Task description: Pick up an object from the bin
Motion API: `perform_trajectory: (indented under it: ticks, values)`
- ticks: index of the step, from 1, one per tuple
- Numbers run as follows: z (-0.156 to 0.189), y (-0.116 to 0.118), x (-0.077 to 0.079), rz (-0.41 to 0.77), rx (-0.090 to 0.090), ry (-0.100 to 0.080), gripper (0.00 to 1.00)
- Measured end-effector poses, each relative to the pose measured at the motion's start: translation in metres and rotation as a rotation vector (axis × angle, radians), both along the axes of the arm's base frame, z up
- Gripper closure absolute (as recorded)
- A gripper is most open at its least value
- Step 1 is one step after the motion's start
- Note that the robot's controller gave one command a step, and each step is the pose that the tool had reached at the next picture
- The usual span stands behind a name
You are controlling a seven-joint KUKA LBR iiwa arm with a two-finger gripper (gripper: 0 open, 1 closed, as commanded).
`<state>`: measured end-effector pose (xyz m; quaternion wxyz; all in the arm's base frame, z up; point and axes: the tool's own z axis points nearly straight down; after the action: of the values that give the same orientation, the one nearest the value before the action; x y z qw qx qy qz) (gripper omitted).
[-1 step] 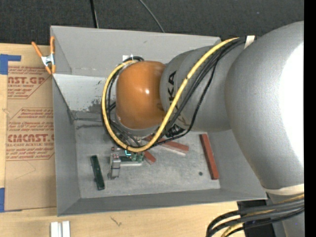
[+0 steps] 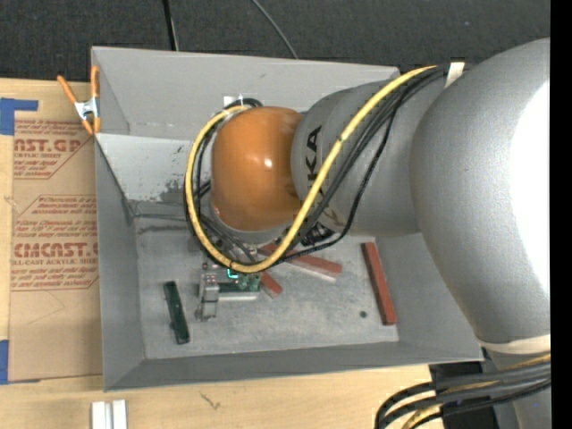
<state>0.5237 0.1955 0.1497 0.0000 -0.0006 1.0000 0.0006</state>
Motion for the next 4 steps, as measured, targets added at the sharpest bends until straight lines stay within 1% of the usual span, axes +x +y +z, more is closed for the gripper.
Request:
perform_trajectory:
  ticks: [1,2,3,4]
  values:
    - [-0.074,-0.113,0.034,0.201,0.005,-0.008,1.0]
    - [-0.078,-0.117,0.033,0.199,0.001,-0.004,0.0]
    - [-0.078,-0.117,0.033,0.199,0.001,-0.004,0.0]
    - [-0.079,-0.055,-0.03,0.164,0.001,0.004,1.0]
